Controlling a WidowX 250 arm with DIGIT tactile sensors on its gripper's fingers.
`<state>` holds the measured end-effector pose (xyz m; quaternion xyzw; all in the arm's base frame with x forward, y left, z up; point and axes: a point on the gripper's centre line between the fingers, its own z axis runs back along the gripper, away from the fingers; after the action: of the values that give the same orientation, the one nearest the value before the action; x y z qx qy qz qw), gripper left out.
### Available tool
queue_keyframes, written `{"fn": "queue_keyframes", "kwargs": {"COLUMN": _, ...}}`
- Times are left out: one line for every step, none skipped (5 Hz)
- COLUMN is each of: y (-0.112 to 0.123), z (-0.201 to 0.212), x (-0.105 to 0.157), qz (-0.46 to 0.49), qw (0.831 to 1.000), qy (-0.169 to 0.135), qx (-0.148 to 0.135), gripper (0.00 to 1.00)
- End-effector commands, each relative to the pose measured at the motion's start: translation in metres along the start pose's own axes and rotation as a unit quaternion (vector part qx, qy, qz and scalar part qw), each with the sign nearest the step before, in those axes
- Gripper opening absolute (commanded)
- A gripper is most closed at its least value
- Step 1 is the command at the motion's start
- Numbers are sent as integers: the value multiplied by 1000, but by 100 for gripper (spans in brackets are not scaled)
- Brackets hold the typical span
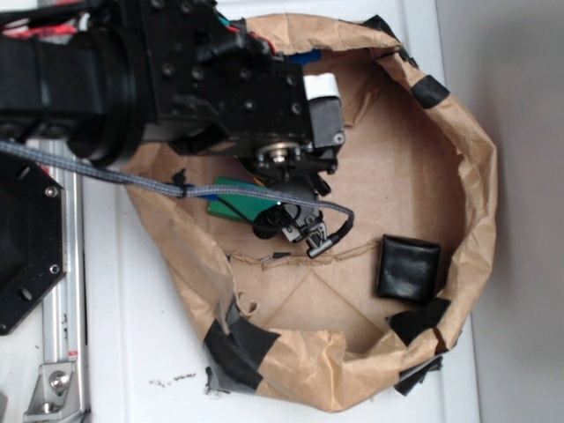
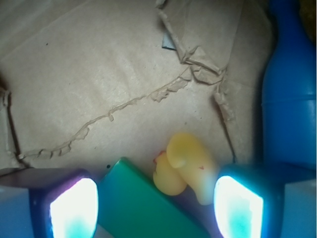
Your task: Grab the yellow duck.
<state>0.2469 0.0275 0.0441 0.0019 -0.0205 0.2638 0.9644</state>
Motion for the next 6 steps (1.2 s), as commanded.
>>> {"fn": "queue_keyframes", "kwargs": {"y": 13, "z": 16, "x": 19, "qz": 220, "qw": 974, "qy": 5, "qx": -48, "gripper": 100}}
{"fn": "queue_keyframes", "kwargs": {"y": 16, "z": 13, "x": 17, "qz": 281, "qw": 959, "qy": 3, "qx": -40, "gripper": 100}}
{"fn": "queue_keyframes", "kwargs": {"y": 5, "z": 5, "x": 17, "qz": 271, "qw": 962, "qy": -3, "qx": -25, "gripper": 100}}
{"fn": "queue_keyframes", "kwargs": {"y": -3, "z": -5, "x": 17, "qz": 256, "qw": 967, "qy": -2, "qx": -12, "gripper": 100}}
{"fn": "queue_keyframes", "kwargs": {"y": -3, "z": -11, "x": 17, "qz": 250, "qw": 968, "qy": -1, "qx": -4, "gripper": 100}}
{"fn": "queue_keyframes", "kwargs": {"y": 1, "z": -20, "x": 11, "qz": 232, "qw": 973, "qy": 10, "qx": 14, "gripper": 95}}
